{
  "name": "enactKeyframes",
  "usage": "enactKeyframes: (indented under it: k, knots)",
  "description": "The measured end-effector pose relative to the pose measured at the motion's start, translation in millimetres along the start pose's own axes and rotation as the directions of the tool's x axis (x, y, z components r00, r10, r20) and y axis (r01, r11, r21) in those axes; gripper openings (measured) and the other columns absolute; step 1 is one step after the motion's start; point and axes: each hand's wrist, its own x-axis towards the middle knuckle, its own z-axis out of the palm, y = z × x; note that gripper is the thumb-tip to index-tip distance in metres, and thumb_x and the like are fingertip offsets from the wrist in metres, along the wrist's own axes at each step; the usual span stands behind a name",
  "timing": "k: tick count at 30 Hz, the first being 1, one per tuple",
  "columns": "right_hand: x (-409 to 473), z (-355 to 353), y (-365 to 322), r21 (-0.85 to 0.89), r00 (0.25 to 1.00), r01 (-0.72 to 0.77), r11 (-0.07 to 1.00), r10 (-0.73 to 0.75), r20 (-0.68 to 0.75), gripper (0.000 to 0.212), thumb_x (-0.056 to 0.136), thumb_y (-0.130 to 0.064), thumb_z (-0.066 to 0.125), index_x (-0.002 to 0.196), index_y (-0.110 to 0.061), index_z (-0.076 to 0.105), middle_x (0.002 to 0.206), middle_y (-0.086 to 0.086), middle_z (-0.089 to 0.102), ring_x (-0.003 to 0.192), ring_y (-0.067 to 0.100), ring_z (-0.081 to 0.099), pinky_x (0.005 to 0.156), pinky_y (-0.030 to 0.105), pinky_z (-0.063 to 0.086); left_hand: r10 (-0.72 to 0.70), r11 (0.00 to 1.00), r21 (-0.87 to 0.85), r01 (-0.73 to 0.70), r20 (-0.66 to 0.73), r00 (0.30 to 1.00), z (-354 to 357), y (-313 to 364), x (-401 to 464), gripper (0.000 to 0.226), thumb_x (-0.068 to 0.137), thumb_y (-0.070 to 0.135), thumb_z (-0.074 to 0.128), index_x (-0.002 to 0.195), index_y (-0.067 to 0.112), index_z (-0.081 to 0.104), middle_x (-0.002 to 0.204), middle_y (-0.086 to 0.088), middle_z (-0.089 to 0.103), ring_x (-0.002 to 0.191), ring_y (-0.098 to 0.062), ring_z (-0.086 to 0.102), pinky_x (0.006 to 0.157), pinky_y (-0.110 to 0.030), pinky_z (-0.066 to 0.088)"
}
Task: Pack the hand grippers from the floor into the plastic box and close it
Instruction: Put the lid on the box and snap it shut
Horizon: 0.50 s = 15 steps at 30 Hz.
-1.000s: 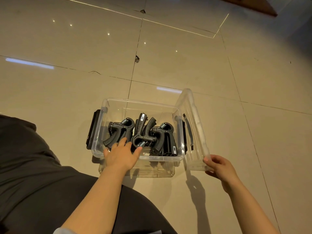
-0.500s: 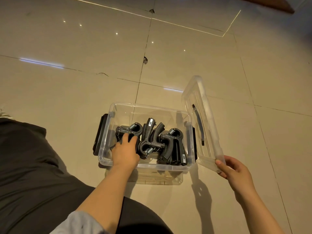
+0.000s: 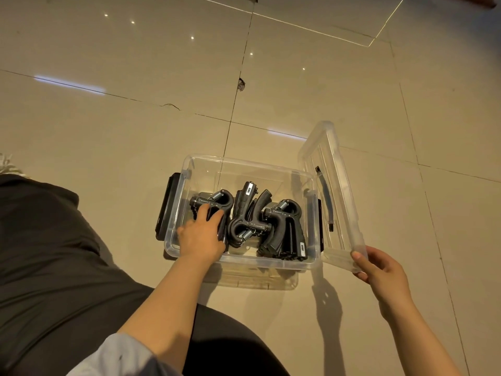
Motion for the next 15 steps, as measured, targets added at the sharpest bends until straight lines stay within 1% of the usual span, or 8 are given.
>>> enactKeyframes:
  k: [3,6,8,10,11,12,14,15]
  knots:
    - [-5.8,-6.9,-2.4,-0.104,0.998,0.062,0.993,-0.063,-0.013,0.02,0.086,-0.017,0.066,0.106,-0.015,0.065,0.104,0.006,0.067,0.095,0.027,0.062,0.083,0.04,0.05,0.015,1.0,-0.016,-0.015,-0.004,1.0,3.0,-2.2,-2.2,0.073,0.084,0.037,0.063,0.146,0.033,0.022,0.155,-0.002,0.011,0.13,-0.032,0.035,0.105,-0.048,0.033]
    - [-13.8,-13.6,-13.2,-0.306,0.966,0.24,0.921,-0.257,-0.018,0.025,0.083,-0.018,0.07,0.107,-0.015,0.065,0.103,0.001,0.065,0.095,0.021,0.06,0.075,0.023,0.047,0.047,0.999,-0.025,-0.048,-0.042,0.998,-1.8,-2.5,-7.6,0.068,0.089,0.046,0.053,0.147,0.032,0.02,0.157,0.0,0.008,0.143,-0.027,0.01,0.113,-0.048,0.02]
    - [-17.9,-13.2,-24.9,-0.431,0.903,0.386,0.816,-0.429,-0.002,0.026,0.081,-0.014,0.071,0.106,-0.012,0.064,0.1,-0.001,0.062,0.091,0.021,0.057,0.068,0.017,0.044,0.084,0.992,-0.083,-0.093,-0.108,0.991,-13.4,1.0,-13.6,0.063,0.092,0.045,0.05,0.147,0.029,0.024,0.157,0.0,0.01,0.142,-0.024,0.014,0.113,-0.045,0.023]
    - [-18.6,-6.0,-34.8,-0.521,0.82,0.502,0.691,-0.571,0.032,0.028,0.079,-0.011,0.073,0.106,-0.011,0.064,0.102,0.0,0.062,0.088,0.025,0.059,0.069,0.025,0.046,0.131,0.966,-0.186,-0.178,-0.242,0.961,-32.2,3.8,-23.6,0.051,0.093,0.037,0.052,0.14,0.023,0.04,0.153,-0.001,0.026,0.134,-0.022,0.034,0.102,-0.04,0.037]
    - [-16.6,-0.2,-37.6,-0.56,0.776,0.546,0.624,-0.628,0.058,0.028,0.078,-0.009,0.073,0.105,-0.009,0.065,0.104,0.003,0.064,0.093,0.03,0.061,0.073,0.033,0.05,0.175,0.945,-0.2,-0.258,-0.358,0.917,-43.1,3.6,-30.6,0.041,0.092,0.032,0.054,0.131,0.02,0.052,0.144,-0.002,0.042,0.124,-0.022,0.048,0.092,-0.036,0.044]
    - [-13.3,6.9,-39.3,-0.588,0.732,0.588,0.556,-0.675,0.094,0.029,0.077,-0.007,0.074,0.105,-0.007,0.066,0.106,0.007,0.066,0.102,0.034,0.062,0.081,0.037,0.05,0.214,0.929,-0.163,-0.333,-0.497,0.841,-54.1,1.9,-38.6,0.033,0.089,0.027,0.055,0.12,0.018,0.062,0.127,-0.001,0.058,0.109,-0.022,0.059,0.08,-0.033,0.049]
    - [-4.1,21.8,-36.6,-0.598,0.662,0.662,0.452,-0.726,0.185,0.031,0.074,-0.002,0.077,0.103,-0.005,0.067,0.109,0.011,0.068,0.116,0.034,0.056,0.093,0.036,0.045,0.235,0.926,-0.034,-0.375,-0.727,0.645,-71.1,-7.1,-53.3,0.025,0.084,0.022,0.055,0.105,0.014,0.067,0.1,-0.001,0.068,0.085,-0.02,0.064,0.06,-0.029,0.05]
    - [0.1,28.7,-33.0,-0.589,0.646,0.687,0.424,-0.729,0.228,0.032,0.073,-0.002,0.077,0.102,-0.004,0.067,0.109,0.011,0.068,0.119,0.034,0.054,0.095,0.035,0.044,0.221,0.934,-0.004,-0.357,-0.779,0.587,-75.2,-12.8,-59.3,0.024,0.084,0.02,0.057,0.104,0.013,0.066,0.095,-0.003,0.067,0.08,-0.02,0.062,0.054,-0.029,0.049]
